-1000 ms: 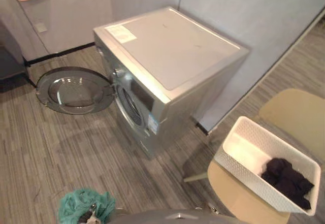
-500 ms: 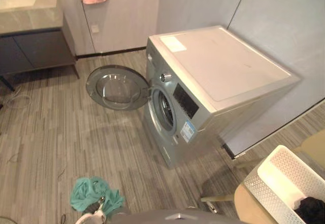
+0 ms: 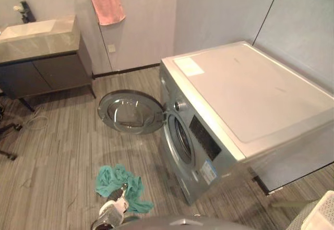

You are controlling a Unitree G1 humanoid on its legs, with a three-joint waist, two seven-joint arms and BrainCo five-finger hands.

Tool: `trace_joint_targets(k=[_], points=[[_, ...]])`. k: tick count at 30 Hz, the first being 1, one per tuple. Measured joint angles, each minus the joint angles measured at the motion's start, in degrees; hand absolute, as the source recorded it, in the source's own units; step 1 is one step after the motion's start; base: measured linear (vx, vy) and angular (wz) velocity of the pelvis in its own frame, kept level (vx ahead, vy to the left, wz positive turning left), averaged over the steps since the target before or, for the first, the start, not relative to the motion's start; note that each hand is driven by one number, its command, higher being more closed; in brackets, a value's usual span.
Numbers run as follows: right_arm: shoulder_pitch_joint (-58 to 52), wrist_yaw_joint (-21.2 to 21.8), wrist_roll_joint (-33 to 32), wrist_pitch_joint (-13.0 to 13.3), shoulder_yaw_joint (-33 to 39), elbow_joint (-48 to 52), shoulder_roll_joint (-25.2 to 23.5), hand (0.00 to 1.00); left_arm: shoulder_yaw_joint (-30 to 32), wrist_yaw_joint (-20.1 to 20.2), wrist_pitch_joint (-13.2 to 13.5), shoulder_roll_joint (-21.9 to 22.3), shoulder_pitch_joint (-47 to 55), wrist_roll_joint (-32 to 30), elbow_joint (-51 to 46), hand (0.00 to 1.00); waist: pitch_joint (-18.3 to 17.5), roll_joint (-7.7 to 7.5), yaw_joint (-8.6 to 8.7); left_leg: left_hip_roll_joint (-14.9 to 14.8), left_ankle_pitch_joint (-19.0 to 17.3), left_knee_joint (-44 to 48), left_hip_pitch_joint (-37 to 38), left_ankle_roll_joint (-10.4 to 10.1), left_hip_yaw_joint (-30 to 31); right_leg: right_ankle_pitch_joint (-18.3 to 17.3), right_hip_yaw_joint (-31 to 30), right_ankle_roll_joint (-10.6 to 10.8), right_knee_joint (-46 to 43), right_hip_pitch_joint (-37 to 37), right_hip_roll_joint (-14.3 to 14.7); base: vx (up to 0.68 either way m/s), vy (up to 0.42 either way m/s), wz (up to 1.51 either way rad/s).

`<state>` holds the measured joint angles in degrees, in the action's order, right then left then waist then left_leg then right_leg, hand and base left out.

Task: Pick up the laundry basket with both hands and put the clothes into the washing machine.

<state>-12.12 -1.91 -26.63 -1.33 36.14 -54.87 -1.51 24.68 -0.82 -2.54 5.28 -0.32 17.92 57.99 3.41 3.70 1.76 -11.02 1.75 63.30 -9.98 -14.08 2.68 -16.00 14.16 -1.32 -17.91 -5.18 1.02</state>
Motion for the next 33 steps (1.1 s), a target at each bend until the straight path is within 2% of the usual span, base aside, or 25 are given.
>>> trace_joint_targets(k=[2,4,5,6,7,8,9,10,11,12,13,14,16,18,19,20,21,22,24,25,26,27,28,31,33], points=[[1.59,-0.12,-0.77,0.72,-3.0,0.4,0.27,0.0,0.07,-0.25,0.31,-0.43,1.38,-0.11,-1.18,1.0,0.27,-0.53,-0.81,-0.71,-8.26,4.51,-3.8,5.13,-4.5,0.51,-6.97,0.78,2.31,-2.93,-0.97,0.32,0.202,-1.56],[3.27,-0.12,-0.77,1.19,-6.96,0.81,0.53,0.0,0.26,-0.29,0.57,-1.32,1.43,-0.09,-1.97,1.0,0.73,-1.82,-2.34,-1.63,-14.55,-3.2,-6.05,10.0,-6.3,1.35,-14.38,2.23,4.07,-4.71,-3.94,0.3,0.343,-1.82],[3.91,-0.11,-0.66,1.21,-8.34,1.54,0.52,0.0,1.21,-0.38,0.72,-1.3,1.7,-0.04,-2.69,1.0,0.92,-2.11,-2.76,-2.22,-15.5,-9.19,-6.39,10.92,-4.64,1.24,-18.0,2.38,4.64,-4.73,-5.17,0.26,0.401,-1.99],[4.09,-0.07,-0.64,1.24,-9.42,2.21,0.51,0.0,1.74,-0.47,0.83,-1.19,1.79,-0.03,-2.97,1.0,0.89,-2.17,-3.13,-2.37,-15.87,-15.9,-6.38,11.02,-1.07,0.44,-21.56,2.96,5.39,-4.47,-6.36,0.24,0.515,-1.97],[4.54,0.0,-0.38,1.45,-10.32,2.29,0.92,0.0,2.02,-0.69,0.96,-1.03,1.87,-0.02,-2.92,1.0,0.74,-1.95,-3.73,-2.41,-15.81,-26.27,-4.63,11.11,5.3,-1.43,-26.85,5.32,5.18,-3.24,-7.35,0.18,0.479,-1.77],[4.49,0.02,-0.04,1.48,-10.33,2.3,1.23,0.0,2.23,-1.01,0.98,-0.78,2.15,-0.01,-2.72,1.0,0.41,-1.57,-3.93,-2.26,-15.8,-30.62,-3.63,11.13,9.4,-2.12,-29.43,6.5,4.77,-2.4,-7.67,0.27,0.779,-1.94],[4.05,0.02,0.12,1.49,-10.34,2.28,2.13,0.0,2.2,-1.47,1.02,-0.24,2.76,-0.01,-1.98,1.0,-0.73,-0.23,-3.97,-1.67,-16.03,-34.56,-2.42,10.47,15.7,-3.45,-34.26,8.49,4.8,-1.16,-7.96,0.28,0.815,-1.83],[3.17,-0.02,0.78,1.22,-10.38,1.53,1.65,0.0,2.51,-1.5,1.04,-1.28,3.51,0.0,-1.04,1.0,-1.69,-0.96,-4.09,0.31,-20.69,-31.07,-2.43,1.6,13.18,-4.97,-39.6,9.82,4.15,-0.82,-10.79,0.3,0.769,-1.66],[2.26,0.14,1.52,0.92,-10.73,1.5,0.71,0.0,2.75,-1.68,1.15,-2.79,3.47,-0.02,-0.43,1.0,-2.13,-2.78,-3.55,1.58,-21.5,-30.38,-1.86,2.37,11.57,-5.25,-41.9,11.47,2.4,-0.52,-11.32,0.22,0.427,-1.04],[0.22,0.52,2.68,0.75,-11.73,1.51,-0.35,0.0,2.73,-1.85,1.44,-4.61,3.36,-0.04,0.56,1.0,-2.8,-4.98,-2.51,3.22,-21.97,-30.1,-0.65,3.84,9.27,-4.13,-43.17,11.32,-0.56,-0.58,-10.05,0.26,0.398,-0.78],[-0.42,0.43,4.15,0.64,-12.4,1.4,-0.02,0.0,2.01,-1.83,1.68,-4.65,3.36,-0.13,1.21,1.0,-3.06,-5.73,-3.01,5.04,-21.99,-30.02,0.39,4.67,6.72,-0.92,-42.17,10.16,-1.04,0.72,-11.38,0.24,0.4,-0.67],[-0.55,0.52,4.28,0.61,-12.33,1.44,0.02,0.0,1.47,-1.71,1.44,-4.71,3.24,-0.28,1.37,1.0,-3.17,-5.72,-2.73,5.77,-22.0,-30.04,0.4,5.39,5.89,1.03,-42.5,10.22,-0.56,1.03,-12.3,0.22,0.414,-0.61],[-0.38,0.56,4.64,-0.05,-11.22,1.4,0.07,0.0,-1.46,-1.51,1.42,-4.5,2.04,-1.4,1.83,1.0,-3.36,-5.63,-1.88,8.5,-21.09,-31.57,0.84,8.07,2.69,8.64,-44.54,10.55,1.03,3.92,-15.19,0.11,0.389,-0.49],[1.5,0.53,6.03,-0.54,-10.71,0.82,0.38,0.0,-3.42,-1.49,1.4,-4.37,1.71,-2.41,2.32,1.0,-3.7,-4.89,-2.94,8.25,-20.33,-33.84,1.95,9.43,-1.97,13.98,-45.33,10.05,0.88,7.61,-15.64,0.03,0.334,-1.27],[3.68,0.54,8.8,-0.9,-10.87,0.3,1.14,0.0,-4.04,-1.5,1.4,-3.75,1.71,-2.51,2.47,1.0,-3.59,-3.44,-3.51,7.41,-19.29,-36.85,3.97,11.21,-7.24,19.72,-39.48,7.5,1.51,10.83,-16.13,-0.04,0.299,-1.77],[4.7,0.52,9.38,-1.01,-11.29,0.0,1.79,0.0,-4.08,-1.52,1.41,-3.48,1.73,-2.49,2.51,1.0,-3.46,-2.76,-3.51,6.67,-18.69,-38.54,5.18,12.15,-10.12,19.47,-32.66,6.73,-1.04,12.23,-16.22,-0.07,0.265,-1.52],[5.37,0.52,9.91,-1.06,-11.34,-0.06,1.88,0.0,-4.0,-1.53,1.4,-3.32,1.77,-2.45,2.59,1.0,-3.45,-2.74,-3.28,6.47,-18.32,-39.76,5.85,12.63,-11.8,17.57,-27.91,6.59,-4.25,13.34,-16.18,-0.09,0.132,-1.31],[5.53,0.55,11.33,-1.06,-11.4,-0.21,2.04,0.0,-3.31,-1.55,1.42,-2.98,1.93,-2.4,2.76,1.0,-3.56,-2.68,-3.02,6.08,-17.7,-42.17,8.28,13.2,-16.07,11.41,-15.56,5.49,-10.97,14.41,-16.49,-0.08,0.082,-1.18],[5.63,0.68,11.95,-0.98,-11.83,-0.47,2.59,0.0,-3.07,-1.54,1.43,-2.92,2.51,-2.3,2.95,1.0,-3.84,-2.3,-3.4,5.62,-16.45,-45.48,10.76,12.97,-21.07,6.98,-6.29,4.53,-12.79,13.94,-15.59,-0.08,0.038,-1.6],[6.11,0.77,13.35,-0.77,-11.81,-1.92,2.99,0.0,-2.24,-1.47,1.46,-3.05,3.46,-2.27,4.05,1.0,-4.11,-2.01,-3.31,5.41,-14.94,-48.9,12.23,12.26,-24.43,5.45,-1.15,3.9,-8.84,12.83,-13.7,-0.07,-0.019,-1.63],[6.24,0.82,13.54,-0.65,-11.54,-2.76,2.98,0.0,-2.18,-1.48,1.44,-3.36,3.37,-2.27,4.58,1.0,-4.2,-2.26,-3.05,5.68,-14.3,-49.98,12.52,11.99,-25.13,5.42,0.32,3.66,-5.44,12.27,-13.07,-0.03,-0.058,-1.32],[6.41,1.15,13.29,-0.47,-10.46,-3.64,3.07,0.0,-2.39,-1.43,1.41,-4.12,2.74,-2.26,5.63,1.0,-4.46,-2.76,-2.57,6.05,-13.28,-51.61,12.66,11.64,-24.87,7.03,0.44,5.65,-1.34,11.64,-11.64,0.02,-0.074,-0.85],[6.77,1.79,13.54,-0.12,-8.87,-6.19,4.31,0.0,-3.53,-1.28,1.13,-4.34,2.61,-2.25,6.72,1.0,-4.37,-1.86,-2.56,6.47,-10.56,-55.36,13.2,11.39,-18.16,10.07,-1.16,4.75,3.87,11.0,-8.91,0.04,-0.132,-0.76],[6.33,1.89,13.5,-0.12,-5.63,-9.11,5.7,0.0,-5.19,-1.28,0.76,-4.1,2.04,-2.29,7.44,1.0,-3.98,-0.88,-1.87,5.78,-8.54,-58.72,13.1,10.96,-14.76,13.73,-0.76,4.46,9.11,10.07,-7.05,0.0,-0.103,-0.24],[4.92,1.9,13.51,-0.31,-3.28,-9.73,5.57,0.0,-6.11,-1.29,0.74,-4.11,1.03,-2.3,7.75,1.0,-3.3,-0.87,-1.68,5.33,-8.31,-58.75,13.19,10.68,-13.39,14.9,0.11,4.33,12.11,8.03,-6.03,-0.04,-0.077,0.29]])
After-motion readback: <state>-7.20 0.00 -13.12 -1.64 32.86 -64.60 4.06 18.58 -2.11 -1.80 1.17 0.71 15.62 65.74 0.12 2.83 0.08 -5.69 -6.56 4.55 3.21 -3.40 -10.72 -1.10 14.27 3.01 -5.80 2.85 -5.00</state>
